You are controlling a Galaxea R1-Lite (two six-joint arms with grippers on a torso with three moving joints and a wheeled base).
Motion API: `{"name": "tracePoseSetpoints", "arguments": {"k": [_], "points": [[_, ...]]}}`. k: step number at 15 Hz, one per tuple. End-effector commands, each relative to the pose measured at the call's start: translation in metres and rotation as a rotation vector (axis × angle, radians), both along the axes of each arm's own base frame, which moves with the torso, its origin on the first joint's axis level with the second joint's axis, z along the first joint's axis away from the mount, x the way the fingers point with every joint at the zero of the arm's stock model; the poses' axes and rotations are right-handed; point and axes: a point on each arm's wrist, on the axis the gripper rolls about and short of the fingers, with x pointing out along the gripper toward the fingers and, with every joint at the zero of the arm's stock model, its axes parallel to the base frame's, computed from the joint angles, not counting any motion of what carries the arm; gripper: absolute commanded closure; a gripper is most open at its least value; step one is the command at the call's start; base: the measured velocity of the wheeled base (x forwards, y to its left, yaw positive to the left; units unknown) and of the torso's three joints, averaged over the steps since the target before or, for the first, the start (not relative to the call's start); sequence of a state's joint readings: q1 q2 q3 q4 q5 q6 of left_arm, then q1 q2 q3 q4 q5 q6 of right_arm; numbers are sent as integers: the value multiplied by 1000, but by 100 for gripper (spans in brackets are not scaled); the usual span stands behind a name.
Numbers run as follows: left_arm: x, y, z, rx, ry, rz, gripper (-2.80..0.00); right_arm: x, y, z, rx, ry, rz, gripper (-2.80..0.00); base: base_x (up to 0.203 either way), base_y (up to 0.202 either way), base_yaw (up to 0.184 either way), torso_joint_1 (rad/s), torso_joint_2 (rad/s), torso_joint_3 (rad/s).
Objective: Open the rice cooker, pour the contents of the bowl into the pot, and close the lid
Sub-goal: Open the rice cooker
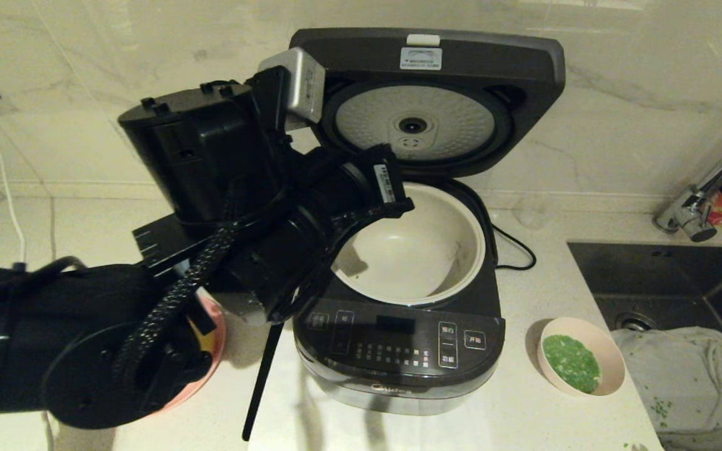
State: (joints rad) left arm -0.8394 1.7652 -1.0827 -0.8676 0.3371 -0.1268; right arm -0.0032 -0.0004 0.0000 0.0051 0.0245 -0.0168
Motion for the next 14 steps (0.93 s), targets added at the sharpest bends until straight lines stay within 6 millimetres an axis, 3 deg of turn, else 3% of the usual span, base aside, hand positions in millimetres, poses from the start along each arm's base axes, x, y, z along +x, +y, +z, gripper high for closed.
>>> {"name": "tracePoseSetpoints", "arguments": {"k": [1, 5, 8, 12, 14], "points": [[19, -20, -10, 18, -21, 12, 0, 0, 0, 0, 0, 0, 0, 0, 0, 0, 0, 0, 0, 0], [41, -34, 2, -17, -81, 37, 0, 0, 0, 0, 0, 0, 0, 0, 0, 0, 0, 0, 0, 0], [44, -35, 2, -14, -88, 44, 0, 0, 0, 0, 0, 0, 0, 0, 0, 0, 0, 0, 0, 0], [81, -47, 5, -27, -171, 102, 0, 0, 0, 0, 0, 0, 0, 0, 0, 0, 0, 0, 0, 0], [82, -46, 5, -23, -172, 104, 0, 0, 0, 0, 0, 0, 0, 0, 0, 0, 0, 0, 0, 0]]}}
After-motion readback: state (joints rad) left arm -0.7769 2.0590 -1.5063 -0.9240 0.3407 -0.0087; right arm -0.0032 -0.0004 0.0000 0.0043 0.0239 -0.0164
